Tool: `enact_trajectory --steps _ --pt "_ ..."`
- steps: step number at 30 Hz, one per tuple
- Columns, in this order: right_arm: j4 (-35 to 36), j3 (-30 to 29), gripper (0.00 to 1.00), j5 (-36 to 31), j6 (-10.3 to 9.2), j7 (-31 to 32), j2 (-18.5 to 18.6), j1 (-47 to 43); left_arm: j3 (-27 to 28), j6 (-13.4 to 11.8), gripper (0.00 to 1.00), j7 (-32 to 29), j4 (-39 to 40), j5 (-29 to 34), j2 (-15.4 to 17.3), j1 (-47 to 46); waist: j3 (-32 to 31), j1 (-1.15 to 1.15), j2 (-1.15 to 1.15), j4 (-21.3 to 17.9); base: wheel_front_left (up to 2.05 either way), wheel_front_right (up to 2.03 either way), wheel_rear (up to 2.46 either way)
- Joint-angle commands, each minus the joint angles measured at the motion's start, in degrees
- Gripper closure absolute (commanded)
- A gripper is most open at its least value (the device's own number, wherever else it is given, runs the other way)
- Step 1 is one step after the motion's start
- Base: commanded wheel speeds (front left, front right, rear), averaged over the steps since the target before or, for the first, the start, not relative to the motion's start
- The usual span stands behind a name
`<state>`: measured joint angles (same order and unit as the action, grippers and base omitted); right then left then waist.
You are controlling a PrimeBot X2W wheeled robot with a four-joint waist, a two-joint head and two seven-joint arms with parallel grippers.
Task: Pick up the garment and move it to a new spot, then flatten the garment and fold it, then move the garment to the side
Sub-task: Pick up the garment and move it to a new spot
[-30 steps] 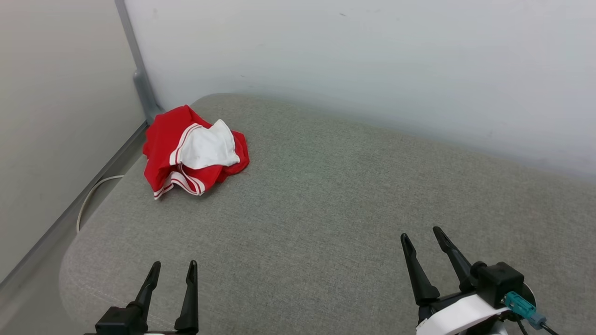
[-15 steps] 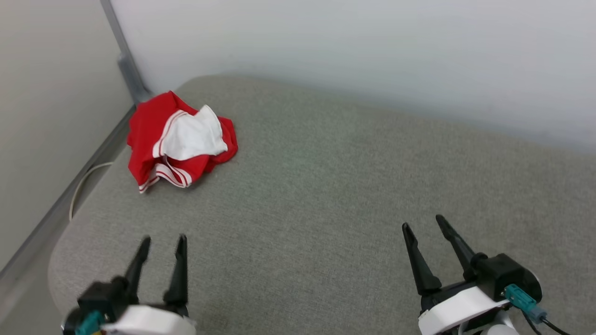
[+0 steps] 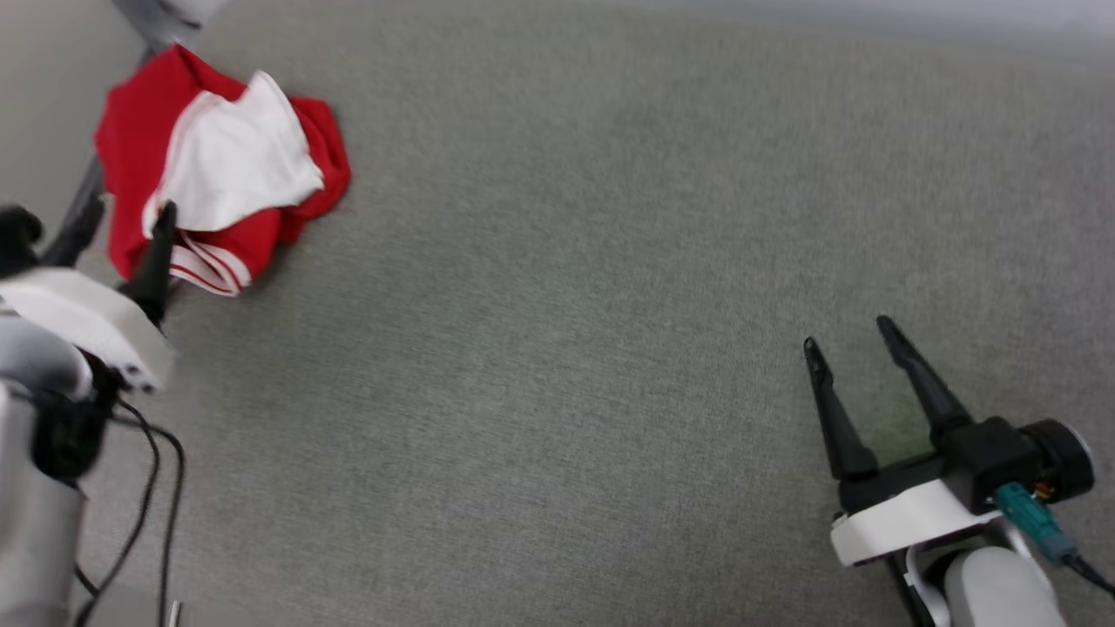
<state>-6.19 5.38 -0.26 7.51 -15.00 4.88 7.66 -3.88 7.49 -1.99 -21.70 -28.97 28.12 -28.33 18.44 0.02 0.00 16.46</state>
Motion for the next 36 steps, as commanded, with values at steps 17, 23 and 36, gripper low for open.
enact_trajectory --steps 17,23,36 --pt "4.62 -3.76 0.0 -1.06 -0.06 1.35 2.65 0.53 -8.13 -0.05 0.0 -14.11 -20.53 -12.8 9.74 -18.64 14.16 -0.02 0.0 -5.01 0.0 0.0 0.0" --pt "4.93 -4.32 0.0 -1.26 -0.06 1.83 2.61 0.5 -11.04 -0.04 1.0 -12.57 -22.51 -15.57 8.73 -19.75 13.88 -0.02 0.0 -4.5 0.0 0.0 0.0" --pt "0.34 -2.82 0.0 -0.45 -0.05 0.53 0.44 -0.18 -17.17 -0.03 1.0 0.31 -16.85 -21.06 12.37 -16.59 2.14 -0.02 0.0 -4.7 0.0 0.0 0.0"
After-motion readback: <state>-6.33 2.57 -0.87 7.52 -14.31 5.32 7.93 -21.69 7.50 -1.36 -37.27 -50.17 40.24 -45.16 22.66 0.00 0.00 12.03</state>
